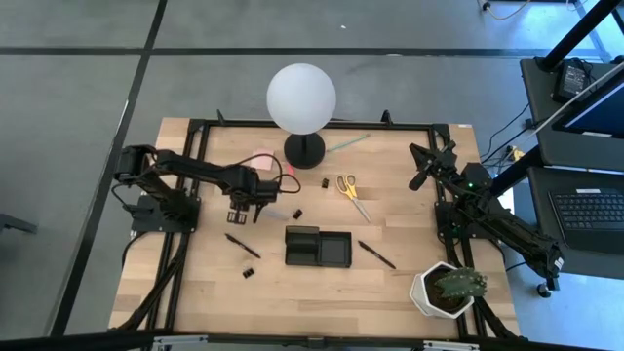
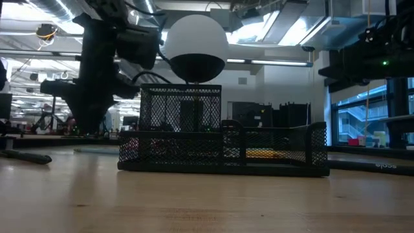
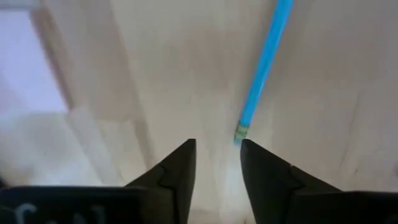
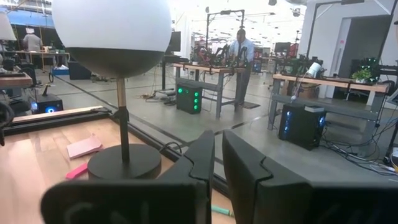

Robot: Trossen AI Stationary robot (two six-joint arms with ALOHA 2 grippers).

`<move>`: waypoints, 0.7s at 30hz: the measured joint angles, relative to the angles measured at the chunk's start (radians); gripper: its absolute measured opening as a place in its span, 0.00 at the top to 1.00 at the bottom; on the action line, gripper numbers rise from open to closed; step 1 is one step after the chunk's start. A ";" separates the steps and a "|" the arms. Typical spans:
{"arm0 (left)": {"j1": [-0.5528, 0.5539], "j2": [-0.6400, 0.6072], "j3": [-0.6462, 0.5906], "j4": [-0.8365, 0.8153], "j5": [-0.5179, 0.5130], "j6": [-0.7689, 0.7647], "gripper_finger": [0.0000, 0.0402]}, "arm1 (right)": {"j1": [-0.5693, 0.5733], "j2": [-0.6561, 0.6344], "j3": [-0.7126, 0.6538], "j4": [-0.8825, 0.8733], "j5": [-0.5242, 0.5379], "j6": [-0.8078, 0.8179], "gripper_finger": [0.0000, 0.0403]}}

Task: Pick and place office supplies into organizer
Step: Put the blue pencil into the black desk organizer

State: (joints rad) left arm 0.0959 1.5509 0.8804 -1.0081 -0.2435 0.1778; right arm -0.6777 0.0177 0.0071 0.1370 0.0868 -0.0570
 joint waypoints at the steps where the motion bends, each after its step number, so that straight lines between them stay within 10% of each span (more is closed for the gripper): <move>1: 0.006 0.002 -0.013 0.028 0.024 0.004 0.67 | 0.000 0.000 0.000 -0.002 0.000 0.000 0.91; 21: 0.025 -0.005 -0.172 0.177 0.114 0.007 0.73 | 0.000 0.000 0.000 -0.034 0.000 0.001 0.91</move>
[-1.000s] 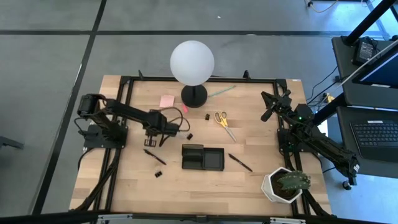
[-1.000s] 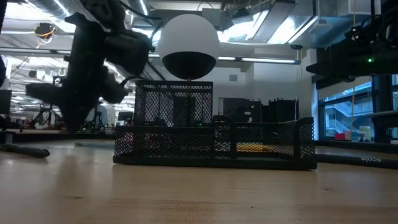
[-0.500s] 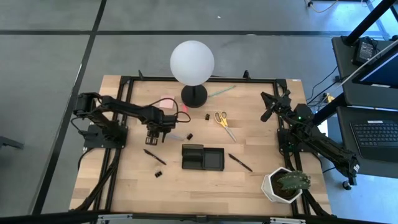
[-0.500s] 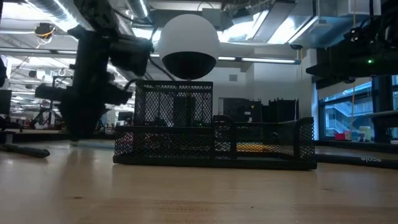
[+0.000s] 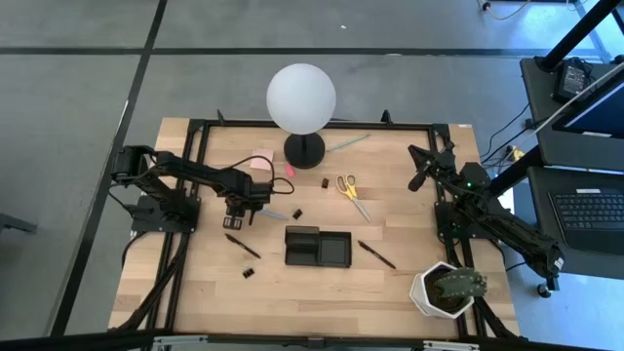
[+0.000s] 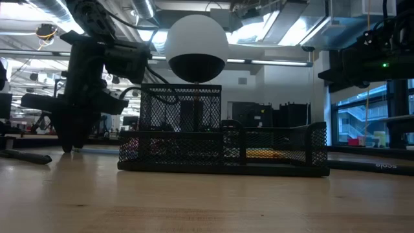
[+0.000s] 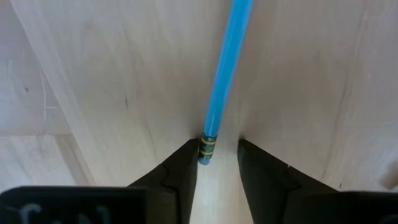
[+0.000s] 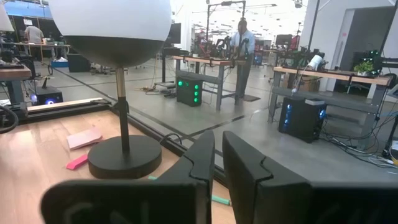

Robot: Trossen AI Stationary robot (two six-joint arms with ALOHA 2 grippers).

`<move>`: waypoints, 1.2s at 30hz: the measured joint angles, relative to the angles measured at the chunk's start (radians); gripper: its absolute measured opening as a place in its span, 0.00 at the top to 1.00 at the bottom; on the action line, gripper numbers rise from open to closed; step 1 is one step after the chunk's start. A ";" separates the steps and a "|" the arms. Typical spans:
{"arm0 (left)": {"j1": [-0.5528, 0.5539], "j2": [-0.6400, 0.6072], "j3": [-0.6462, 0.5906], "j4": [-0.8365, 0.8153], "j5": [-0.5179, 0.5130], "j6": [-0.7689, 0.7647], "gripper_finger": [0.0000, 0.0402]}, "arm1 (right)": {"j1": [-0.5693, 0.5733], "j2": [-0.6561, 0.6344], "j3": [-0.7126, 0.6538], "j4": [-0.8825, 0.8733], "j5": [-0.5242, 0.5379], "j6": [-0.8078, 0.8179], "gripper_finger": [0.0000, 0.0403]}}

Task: Pick and place office supplies into organizer
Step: Put the blue pencil into the black desk organizer

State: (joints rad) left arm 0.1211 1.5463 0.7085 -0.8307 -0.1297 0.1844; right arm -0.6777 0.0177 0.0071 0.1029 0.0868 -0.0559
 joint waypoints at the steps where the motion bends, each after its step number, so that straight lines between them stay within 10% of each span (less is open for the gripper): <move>1: 0.000 0.000 0.000 0.000 0.002 0.000 0.75 | 0.000 0.000 0.000 0.000 0.000 0.001 0.91; 21: -0.018 -0.016 0.026 -0.027 -0.028 -0.058 0.98 | 0.000 0.000 0.000 0.000 0.000 0.002 0.91; 36: -0.153 -0.269 0.164 -0.054 -0.409 -0.027 1.00 | 0.000 0.000 0.000 0.009 0.000 0.003 0.91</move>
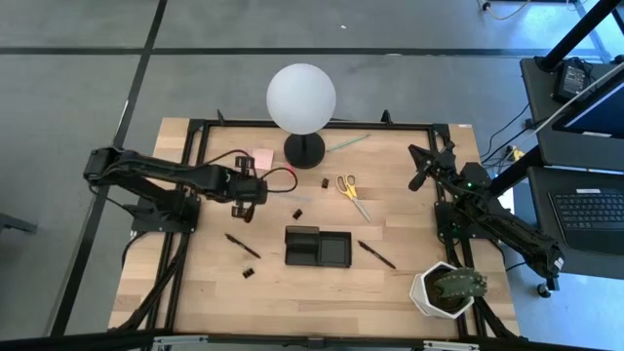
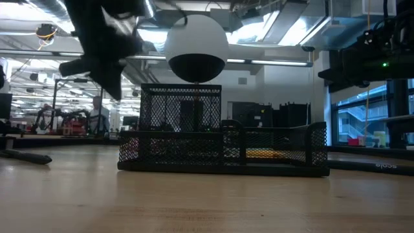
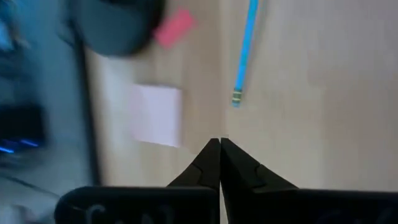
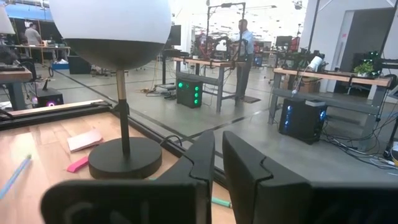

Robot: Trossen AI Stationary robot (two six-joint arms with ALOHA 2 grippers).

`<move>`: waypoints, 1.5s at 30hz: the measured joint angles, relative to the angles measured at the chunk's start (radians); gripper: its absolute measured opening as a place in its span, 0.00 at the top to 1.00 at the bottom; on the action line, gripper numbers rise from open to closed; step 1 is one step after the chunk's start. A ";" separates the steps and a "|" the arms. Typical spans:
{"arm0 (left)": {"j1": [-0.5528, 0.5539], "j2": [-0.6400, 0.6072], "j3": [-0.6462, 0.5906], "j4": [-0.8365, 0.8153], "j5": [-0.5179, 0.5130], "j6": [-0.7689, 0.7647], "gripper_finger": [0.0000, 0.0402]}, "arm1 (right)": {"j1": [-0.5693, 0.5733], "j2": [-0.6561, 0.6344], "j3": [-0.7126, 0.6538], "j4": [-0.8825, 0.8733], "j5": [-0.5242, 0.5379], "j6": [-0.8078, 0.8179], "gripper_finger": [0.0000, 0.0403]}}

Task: Pick and place office supplies into organizer
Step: Put the blue pencil into the black desk organizer

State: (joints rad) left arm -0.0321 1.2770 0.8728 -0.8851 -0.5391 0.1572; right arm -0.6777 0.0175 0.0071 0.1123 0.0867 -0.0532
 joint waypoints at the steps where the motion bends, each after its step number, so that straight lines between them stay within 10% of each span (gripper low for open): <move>1: -0.018 -0.007 0.004 -0.001 -0.035 0.030 1.00 | 0.000 0.000 0.000 0.002 0.000 0.000 0.91; 15: -0.038 -0.015 0.007 0.051 -0.083 0.017 0.98 | 0.000 0.000 0.000 0.018 0.000 0.000 0.91; 29: 0.300 -0.003 -0.129 0.460 0.256 0.229 0.67 | 0.000 0.000 0.000 0.023 0.000 0.000 0.91; 45: 0.515 0.255 -0.195 0.715 0.466 0.381 0.68 | 0.000 0.000 0.000 0.027 0.000 -0.003 0.91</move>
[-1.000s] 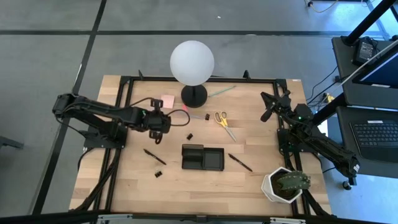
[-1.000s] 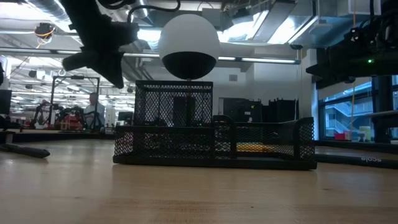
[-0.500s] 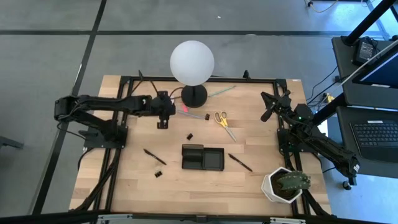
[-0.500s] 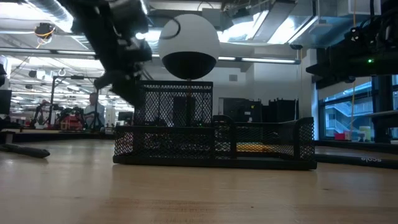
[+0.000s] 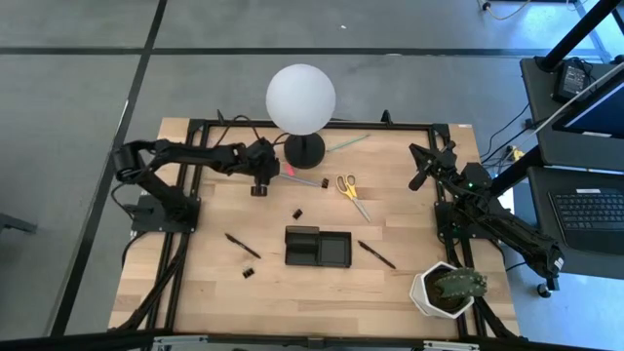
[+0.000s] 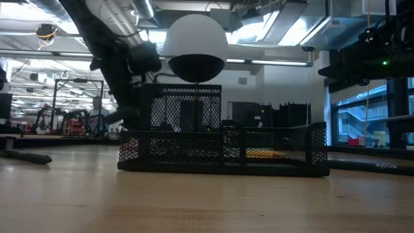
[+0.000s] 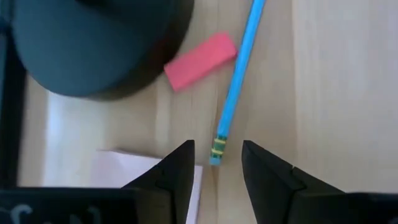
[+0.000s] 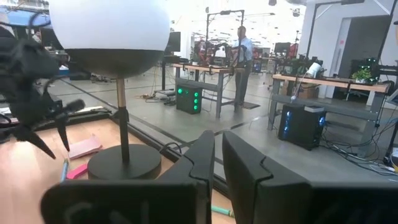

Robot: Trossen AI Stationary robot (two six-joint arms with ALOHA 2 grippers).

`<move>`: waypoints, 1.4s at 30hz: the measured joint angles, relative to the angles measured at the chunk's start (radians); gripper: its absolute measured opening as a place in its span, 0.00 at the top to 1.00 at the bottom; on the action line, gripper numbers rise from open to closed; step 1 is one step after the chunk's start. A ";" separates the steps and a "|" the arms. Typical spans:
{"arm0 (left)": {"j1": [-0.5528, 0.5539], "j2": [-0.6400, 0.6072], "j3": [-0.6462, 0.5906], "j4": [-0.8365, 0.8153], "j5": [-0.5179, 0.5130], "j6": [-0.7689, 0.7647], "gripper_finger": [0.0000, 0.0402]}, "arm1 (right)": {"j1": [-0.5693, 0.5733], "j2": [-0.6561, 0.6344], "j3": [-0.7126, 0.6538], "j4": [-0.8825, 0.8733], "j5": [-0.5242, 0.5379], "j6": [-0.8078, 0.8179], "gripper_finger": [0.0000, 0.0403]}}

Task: Pick and place office supplies into organizer
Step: Put the blue pencil into the black desk organizer

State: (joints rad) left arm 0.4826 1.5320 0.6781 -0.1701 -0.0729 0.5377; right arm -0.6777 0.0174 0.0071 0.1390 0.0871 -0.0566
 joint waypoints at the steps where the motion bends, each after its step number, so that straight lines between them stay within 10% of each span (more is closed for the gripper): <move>1: 0.005 0.015 0.000 0.000 0.006 0.000 0.68 | 0.000 0.000 0.000 0.000 0.000 0.000 0.91; 26: 0.000 0.104 0.008 -0.035 0.064 -0.136 0.97 | 0.000 0.000 0.000 -0.003 0.000 0.001 0.91; 42: -0.126 0.096 0.022 -0.163 0.024 -0.436 0.96 | 0.000 0.000 0.000 -0.012 0.000 0.027 0.91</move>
State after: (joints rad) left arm 0.3565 1.6279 0.7000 -0.3329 -0.0490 0.1019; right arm -0.6777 0.0174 0.0071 0.1268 0.0868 -0.0294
